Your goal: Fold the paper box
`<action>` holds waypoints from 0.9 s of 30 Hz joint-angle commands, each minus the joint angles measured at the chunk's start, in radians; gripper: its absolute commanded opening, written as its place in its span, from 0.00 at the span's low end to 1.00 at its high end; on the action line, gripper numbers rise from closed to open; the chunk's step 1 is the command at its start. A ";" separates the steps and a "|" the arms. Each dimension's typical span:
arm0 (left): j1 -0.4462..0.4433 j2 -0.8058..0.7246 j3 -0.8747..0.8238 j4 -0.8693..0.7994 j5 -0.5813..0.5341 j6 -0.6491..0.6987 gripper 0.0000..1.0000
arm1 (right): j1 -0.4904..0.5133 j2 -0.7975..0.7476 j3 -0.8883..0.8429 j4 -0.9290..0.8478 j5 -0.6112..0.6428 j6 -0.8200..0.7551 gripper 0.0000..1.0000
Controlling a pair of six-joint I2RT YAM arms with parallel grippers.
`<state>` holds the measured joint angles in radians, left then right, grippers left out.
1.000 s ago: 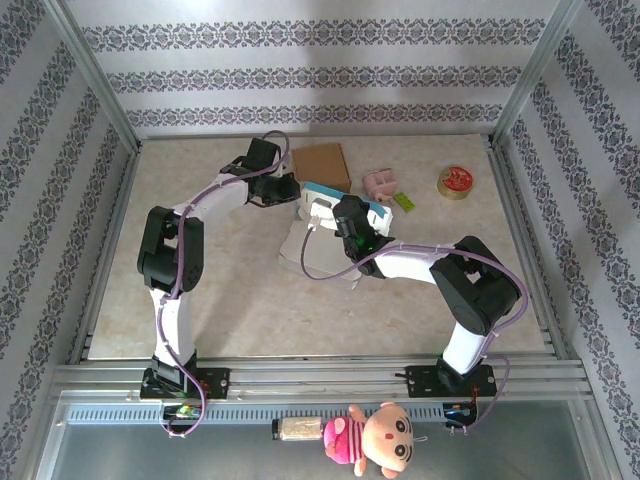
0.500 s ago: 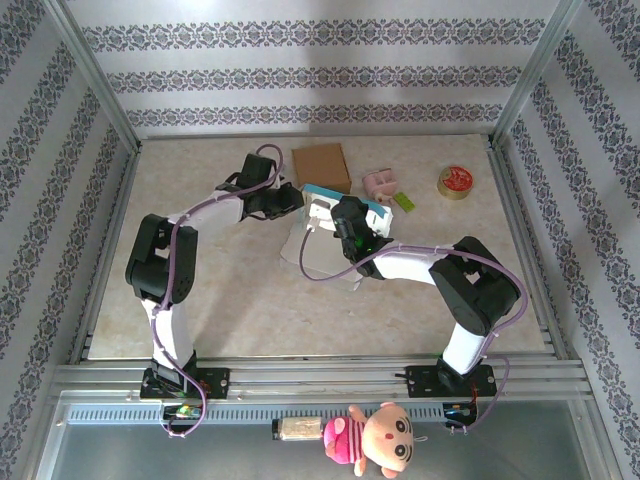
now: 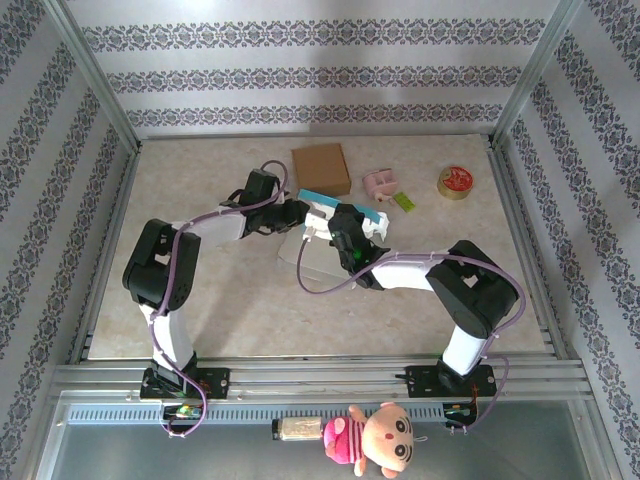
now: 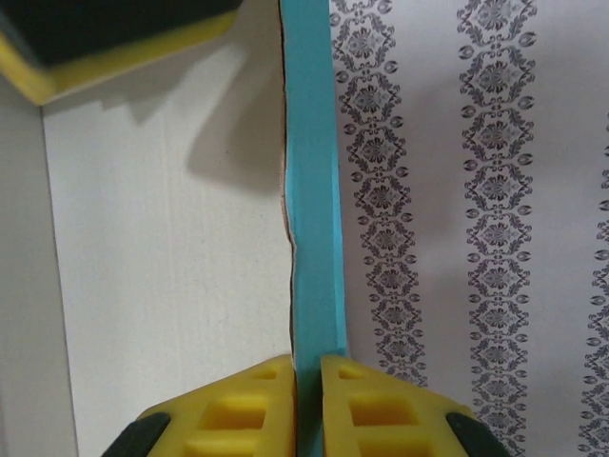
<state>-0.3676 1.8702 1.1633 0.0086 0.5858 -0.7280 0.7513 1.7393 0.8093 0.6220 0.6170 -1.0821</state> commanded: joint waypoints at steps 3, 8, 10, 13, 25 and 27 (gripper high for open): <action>-0.003 -0.087 -0.042 0.007 -0.026 0.099 0.39 | 0.021 0.015 -0.047 -0.064 -0.018 -0.002 0.14; 0.006 -0.141 -0.075 0.089 0.049 0.126 0.41 | 0.029 0.025 -0.037 -0.073 -0.003 -0.012 0.14; 0.008 -0.170 -0.094 0.137 0.091 0.134 0.42 | 0.034 0.025 -0.033 -0.084 0.000 -0.013 0.14; 0.007 -0.232 -0.125 0.189 0.141 0.158 0.43 | 0.039 0.028 -0.031 -0.088 0.006 -0.014 0.14; 0.075 -0.489 -0.060 -0.273 -0.316 0.838 0.40 | 0.048 -0.005 -0.051 -0.151 0.001 0.049 0.14; 0.104 -0.448 -0.019 -0.354 -0.336 0.924 0.38 | 0.048 -0.009 -0.046 -0.163 -0.006 0.060 0.15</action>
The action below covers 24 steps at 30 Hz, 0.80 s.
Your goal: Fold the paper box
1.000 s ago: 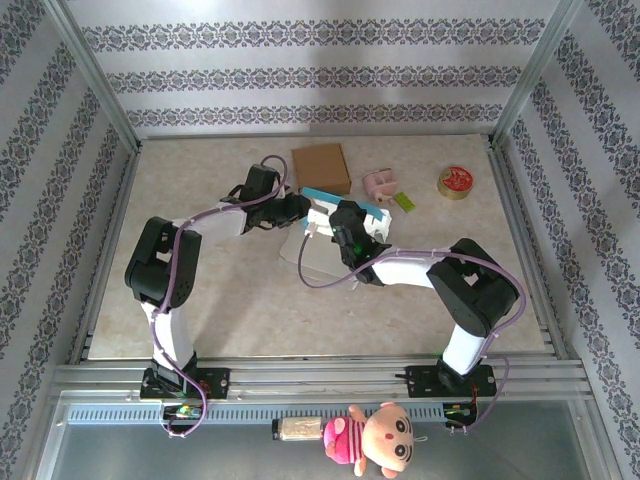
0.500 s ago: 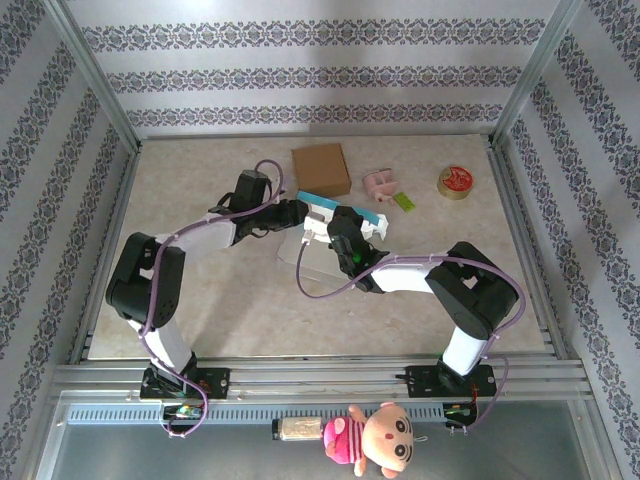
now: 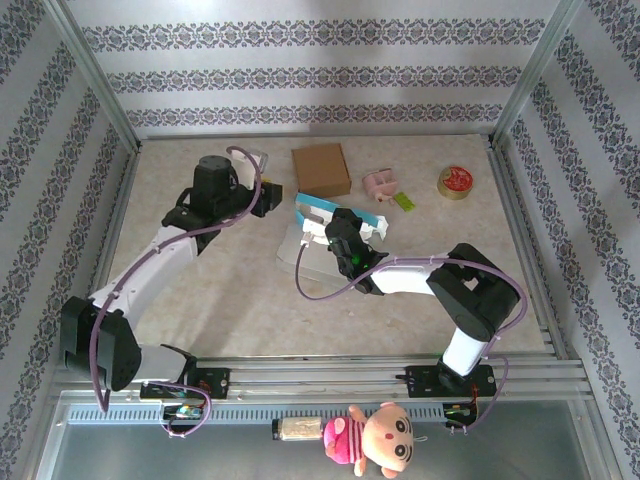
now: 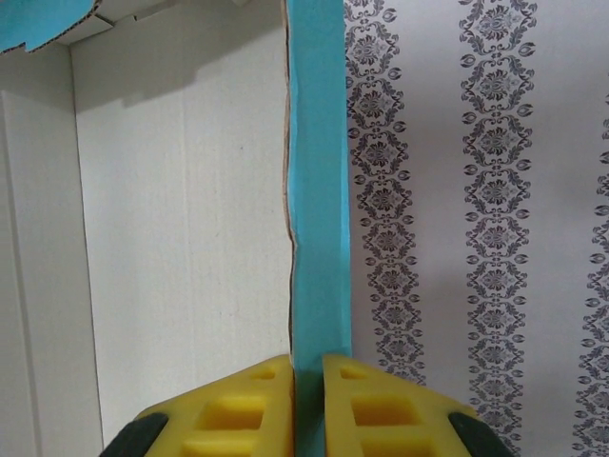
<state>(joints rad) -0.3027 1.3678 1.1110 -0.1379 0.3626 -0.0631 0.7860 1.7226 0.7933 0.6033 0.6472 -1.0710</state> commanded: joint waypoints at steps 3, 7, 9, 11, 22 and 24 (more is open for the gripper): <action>0.094 0.124 0.091 -0.286 -0.029 0.332 0.35 | 0.016 0.009 -0.013 -0.174 -0.050 0.084 0.15; 0.107 0.219 0.132 -0.361 0.085 0.516 0.35 | 0.028 0.014 0.003 -0.200 -0.052 0.103 0.15; 0.109 0.259 0.137 -0.344 0.082 0.552 0.35 | 0.028 0.010 0.004 -0.205 -0.057 0.104 0.15; 0.109 0.313 0.159 -0.337 0.079 0.595 0.34 | 0.027 0.004 0.006 -0.216 -0.066 0.110 0.15; 0.102 0.520 0.280 -0.243 0.274 0.718 0.43 | 0.032 0.002 0.024 -0.242 -0.068 0.141 0.15; 0.096 0.547 0.309 -0.257 0.328 0.726 0.47 | 0.032 0.002 0.025 -0.244 -0.068 0.149 0.15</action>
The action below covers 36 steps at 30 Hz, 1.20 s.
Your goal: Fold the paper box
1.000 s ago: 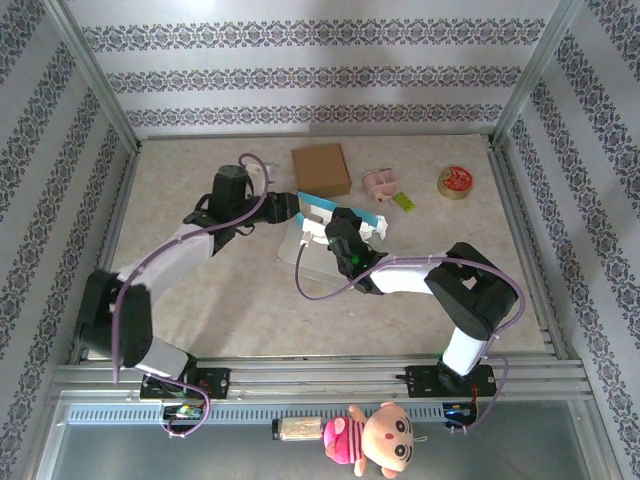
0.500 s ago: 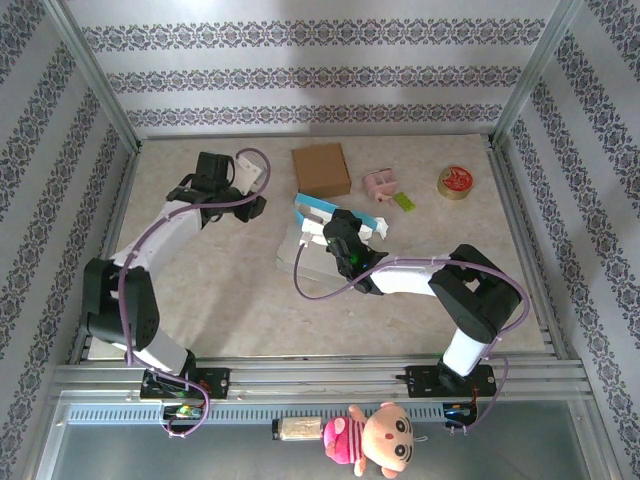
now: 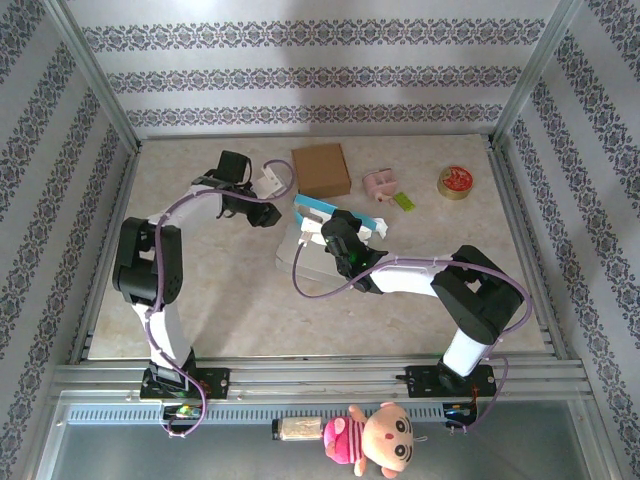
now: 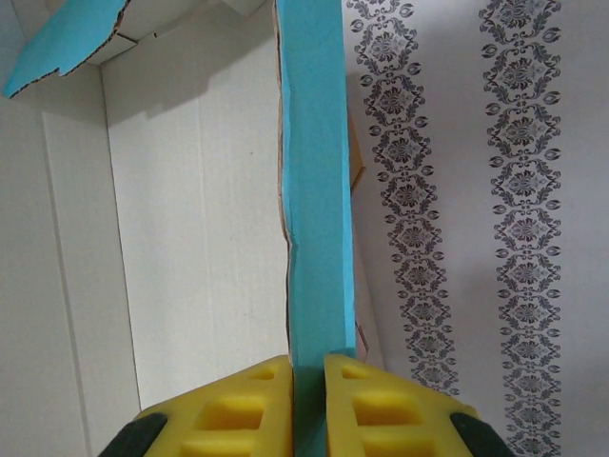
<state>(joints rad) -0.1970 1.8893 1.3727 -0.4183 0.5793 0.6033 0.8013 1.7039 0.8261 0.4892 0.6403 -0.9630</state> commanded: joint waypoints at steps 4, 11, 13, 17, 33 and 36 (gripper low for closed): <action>-0.016 0.070 0.090 0.043 0.157 0.030 0.48 | 0.018 0.020 -0.002 -0.136 -0.061 0.057 0.15; -0.059 0.153 0.168 0.009 0.180 0.037 0.38 | 0.017 0.016 0.003 -0.142 -0.058 0.046 0.15; -0.063 0.161 0.168 0.029 0.182 0.017 0.38 | 0.018 0.016 0.007 -0.144 -0.057 0.046 0.15; -0.066 0.165 0.145 0.091 0.179 -0.035 0.32 | 0.018 0.015 0.011 -0.147 -0.064 0.046 0.15; -0.092 0.159 0.042 0.420 0.078 -0.229 0.08 | 0.019 0.013 0.028 -0.163 -0.072 0.045 0.15; -0.098 0.163 0.041 0.454 0.071 -0.276 0.07 | 0.018 0.010 0.032 -0.170 -0.079 0.054 0.15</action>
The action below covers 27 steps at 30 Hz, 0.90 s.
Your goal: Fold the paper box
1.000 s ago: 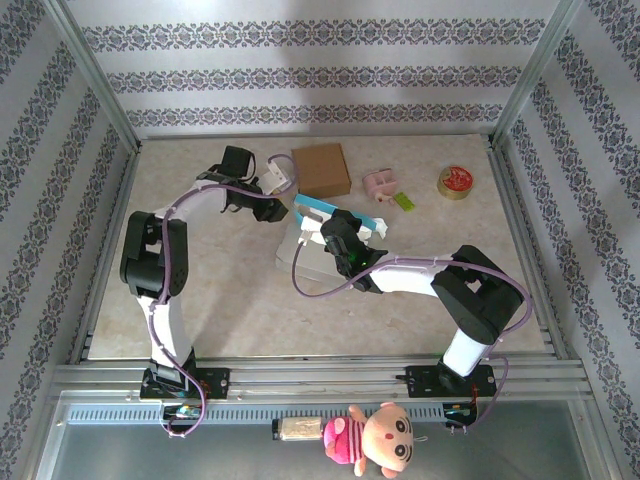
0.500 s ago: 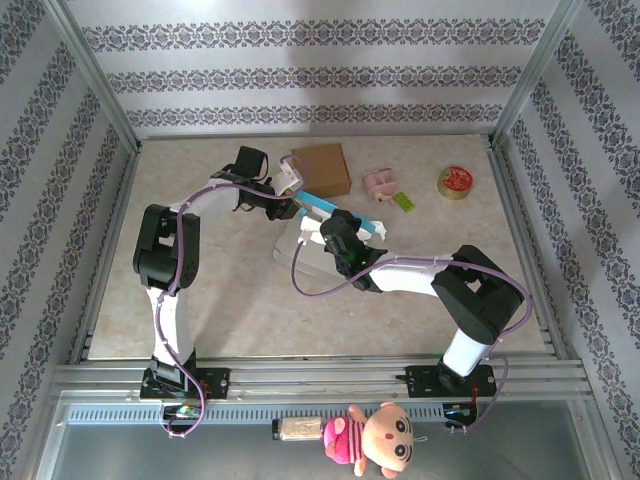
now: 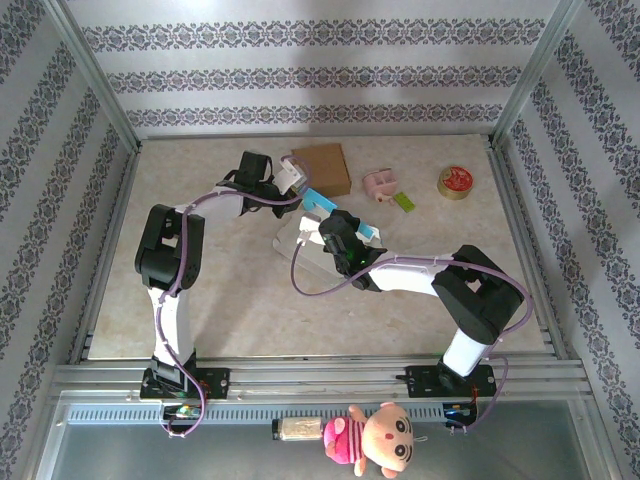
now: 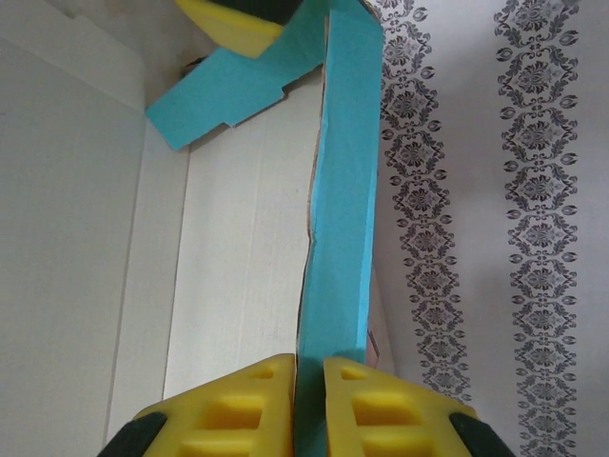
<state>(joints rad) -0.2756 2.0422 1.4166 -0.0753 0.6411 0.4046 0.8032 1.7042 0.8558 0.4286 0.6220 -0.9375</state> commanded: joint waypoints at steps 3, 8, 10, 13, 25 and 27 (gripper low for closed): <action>-0.027 0.009 -0.024 0.188 0.007 -0.127 0.24 | 0.012 0.007 0.011 -0.124 -0.079 0.055 0.15; -0.033 0.039 -0.050 0.314 0.006 -0.154 0.43 | -0.001 0.002 0.029 -0.148 -0.115 0.094 0.15; -0.033 0.061 -0.031 0.312 0.015 -0.155 0.43 | -0.006 0.003 0.036 -0.162 -0.130 0.108 0.15; -0.035 0.085 -0.018 0.346 0.042 -0.169 0.42 | -0.014 0.005 0.045 -0.177 -0.149 0.124 0.15; -0.059 -0.018 -0.118 0.481 0.022 -0.202 0.00 | -0.078 0.010 0.119 -0.253 -0.171 0.171 0.15; -0.064 -0.040 -0.130 0.464 0.015 -0.201 0.00 | -0.097 0.006 0.143 -0.291 -0.193 0.192 0.16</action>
<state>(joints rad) -0.3229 2.0689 1.3029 0.3298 0.6575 0.2188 0.7284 1.7046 0.9596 0.2016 0.4656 -0.7898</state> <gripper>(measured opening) 0.042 0.159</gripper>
